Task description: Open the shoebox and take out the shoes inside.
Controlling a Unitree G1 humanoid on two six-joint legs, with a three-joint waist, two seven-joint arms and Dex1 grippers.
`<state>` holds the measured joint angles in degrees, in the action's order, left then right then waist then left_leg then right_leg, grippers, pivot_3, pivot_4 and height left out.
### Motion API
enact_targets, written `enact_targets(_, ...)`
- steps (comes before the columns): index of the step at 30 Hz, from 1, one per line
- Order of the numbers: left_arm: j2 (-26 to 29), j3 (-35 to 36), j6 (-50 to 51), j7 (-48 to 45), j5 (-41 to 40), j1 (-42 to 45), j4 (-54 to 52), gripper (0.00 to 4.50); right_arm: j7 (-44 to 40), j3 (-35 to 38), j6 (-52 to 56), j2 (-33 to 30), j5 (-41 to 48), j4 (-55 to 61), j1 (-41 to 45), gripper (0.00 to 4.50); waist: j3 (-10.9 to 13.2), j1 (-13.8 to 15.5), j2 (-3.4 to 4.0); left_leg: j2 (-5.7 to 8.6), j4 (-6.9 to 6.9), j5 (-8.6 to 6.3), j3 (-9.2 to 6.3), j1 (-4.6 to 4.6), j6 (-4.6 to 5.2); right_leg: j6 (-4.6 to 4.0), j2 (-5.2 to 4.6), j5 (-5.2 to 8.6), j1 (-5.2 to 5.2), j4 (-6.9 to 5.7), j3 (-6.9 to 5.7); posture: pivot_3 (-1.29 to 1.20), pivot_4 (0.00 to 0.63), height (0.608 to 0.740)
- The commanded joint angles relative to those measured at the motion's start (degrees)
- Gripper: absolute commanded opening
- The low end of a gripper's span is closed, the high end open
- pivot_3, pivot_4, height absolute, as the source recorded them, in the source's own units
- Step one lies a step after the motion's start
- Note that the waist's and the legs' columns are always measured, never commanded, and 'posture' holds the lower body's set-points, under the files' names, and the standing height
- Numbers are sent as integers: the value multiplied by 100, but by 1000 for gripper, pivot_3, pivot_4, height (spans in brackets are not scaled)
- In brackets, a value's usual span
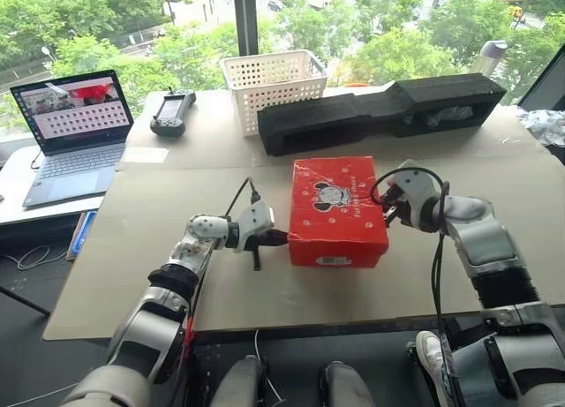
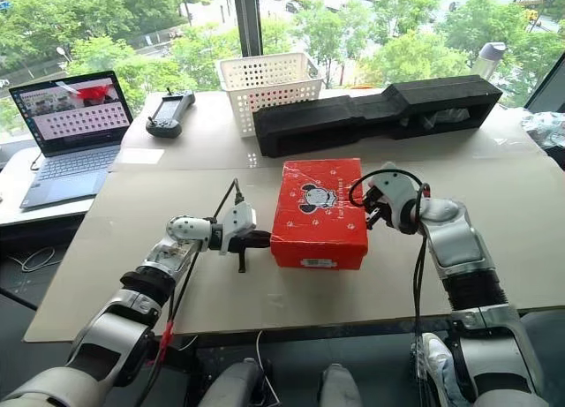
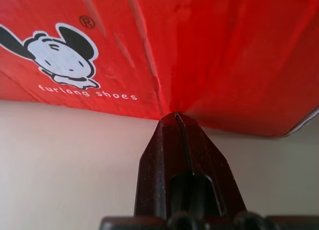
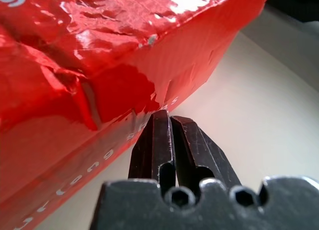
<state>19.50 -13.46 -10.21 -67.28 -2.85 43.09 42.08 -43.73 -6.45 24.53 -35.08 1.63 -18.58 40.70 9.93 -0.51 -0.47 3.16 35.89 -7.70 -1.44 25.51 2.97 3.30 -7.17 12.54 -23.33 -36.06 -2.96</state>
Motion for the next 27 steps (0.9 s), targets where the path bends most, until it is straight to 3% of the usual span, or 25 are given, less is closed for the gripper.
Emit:
enact_targets(1, 45, 65, -45, -86, -93, -98, -479, 8, -64, -203, -449, 354, -77, -397, 324, 398, 0, -39, 0, 0, 0, 0, 0, 0, 1, -1, 1, 0, -1, 0, 3, 0, 150, 737)
enact_targets(7, 677, 269, 479, -184, -252, -880, -1602, 8, -84, -289, -789, 743, -227, -1042, 596, 398, -1, -126, 2, -3, -10, 1, 4, -2, 1, -46, 11, -24, -19, -13, 21, 0, 150, 737)
enact_targets(13, 1016, 490, 645, -42, -308, -1109, -1760, 8, -68, -258, -942, 770, -351, -1266, 576, 398, 0, -105, 3, -1, -9, 1, 4, -1, 1, -51, 19, -26, -36, -20, 35, 0, 150, 737)
enact_targets(22, 1394, 1041, 997, -153, -838, -1289, -1905, 8, -368, -124, -1228, 200, -371, -1571, 459, 398, 1, -46, 4, 1, -11, 2, 24, 16, 0, -59, 20, -32, -72, -28, 58, 0, 150, 737)
enact_targets(27, 1580, 1704, 1959, -70, -1791, -1851, -3098, 8, -593, -83, -1397, 64, -301, -1762, 522, 398, 1, -67, 4, -2, -12, 1, 29, 14, 0, -59, 20, -32, -73, -25, 64, 0, 150, 737)
